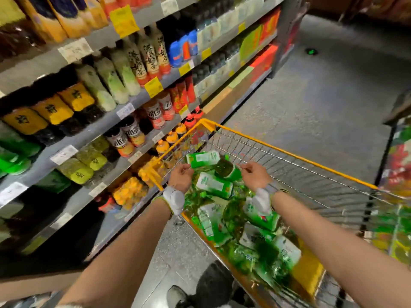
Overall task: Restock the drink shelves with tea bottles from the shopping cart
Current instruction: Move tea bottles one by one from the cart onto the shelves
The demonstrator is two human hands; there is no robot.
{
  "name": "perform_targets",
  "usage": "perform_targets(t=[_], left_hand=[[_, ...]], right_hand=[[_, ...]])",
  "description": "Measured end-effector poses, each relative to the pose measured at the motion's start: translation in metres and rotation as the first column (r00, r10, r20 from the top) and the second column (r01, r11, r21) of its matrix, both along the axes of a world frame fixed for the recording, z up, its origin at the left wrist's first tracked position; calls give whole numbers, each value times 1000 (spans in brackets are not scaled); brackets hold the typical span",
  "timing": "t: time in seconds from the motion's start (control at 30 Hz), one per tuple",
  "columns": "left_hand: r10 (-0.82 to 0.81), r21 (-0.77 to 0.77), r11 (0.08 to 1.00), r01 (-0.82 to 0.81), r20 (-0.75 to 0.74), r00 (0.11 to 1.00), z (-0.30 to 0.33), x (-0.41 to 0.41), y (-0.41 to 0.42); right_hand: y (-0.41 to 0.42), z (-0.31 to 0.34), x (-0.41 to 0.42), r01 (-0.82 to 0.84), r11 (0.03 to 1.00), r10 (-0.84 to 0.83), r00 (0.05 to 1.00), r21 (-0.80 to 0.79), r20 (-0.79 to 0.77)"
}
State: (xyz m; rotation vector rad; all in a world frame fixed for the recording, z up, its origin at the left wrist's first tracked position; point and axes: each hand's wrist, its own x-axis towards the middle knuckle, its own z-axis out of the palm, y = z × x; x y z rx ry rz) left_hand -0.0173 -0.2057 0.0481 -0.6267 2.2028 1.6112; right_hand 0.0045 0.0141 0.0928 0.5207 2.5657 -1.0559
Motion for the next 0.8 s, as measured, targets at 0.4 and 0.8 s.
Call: perform_targets(t=[0.4, 0.8], left_hand=[[43, -148, 989, -11, 213, 976, -73, -47, 14], [-24, -299, 939, 168, 432, 902, -197, -118, -15]], right_hand=[[14, -91, -32, 60, 994, -40, 979, -94, 202], [-8, -212, -75, 221, 975, -210, 899, 17, 384]])
